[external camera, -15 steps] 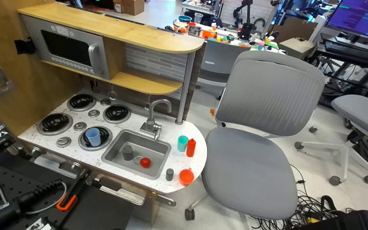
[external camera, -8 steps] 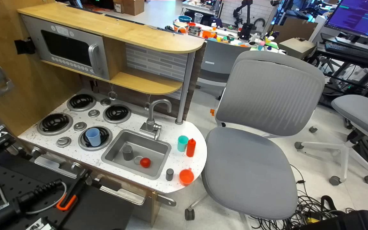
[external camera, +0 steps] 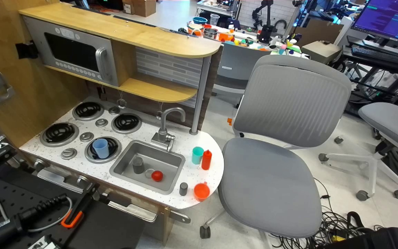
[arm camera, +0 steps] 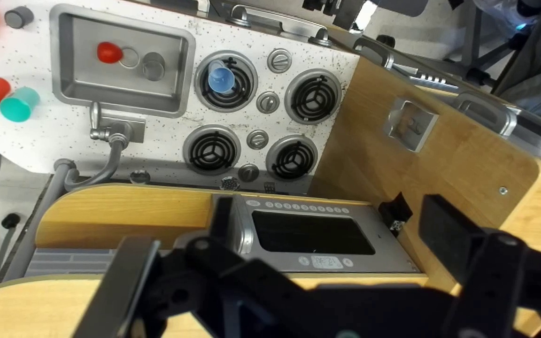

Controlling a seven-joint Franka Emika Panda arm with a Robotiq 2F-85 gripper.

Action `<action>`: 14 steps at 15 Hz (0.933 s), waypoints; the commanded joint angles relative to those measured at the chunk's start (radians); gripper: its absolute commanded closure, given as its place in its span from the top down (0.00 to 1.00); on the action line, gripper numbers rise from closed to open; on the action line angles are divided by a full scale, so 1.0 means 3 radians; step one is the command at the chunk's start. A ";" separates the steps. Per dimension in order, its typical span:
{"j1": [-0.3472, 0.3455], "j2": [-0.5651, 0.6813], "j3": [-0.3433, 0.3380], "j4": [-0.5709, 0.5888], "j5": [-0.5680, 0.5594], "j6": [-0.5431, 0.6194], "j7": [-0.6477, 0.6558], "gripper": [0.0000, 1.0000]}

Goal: Put the gray object that is near the orange cup in the orange cup

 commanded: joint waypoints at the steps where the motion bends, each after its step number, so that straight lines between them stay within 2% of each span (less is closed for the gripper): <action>1: -0.0132 0.0276 0.0034 0.0087 -0.0034 0.0200 0.0033 1.00; 5: -0.0291 0.0723 0.0032 0.0135 -0.0099 0.0707 0.0182 1.00; 8: -0.0445 0.1160 0.0058 0.0190 -0.0285 0.1054 0.0388 1.00; 14: -0.0662 0.1978 0.0051 0.0394 -0.0497 0.1200 0.0716 1.00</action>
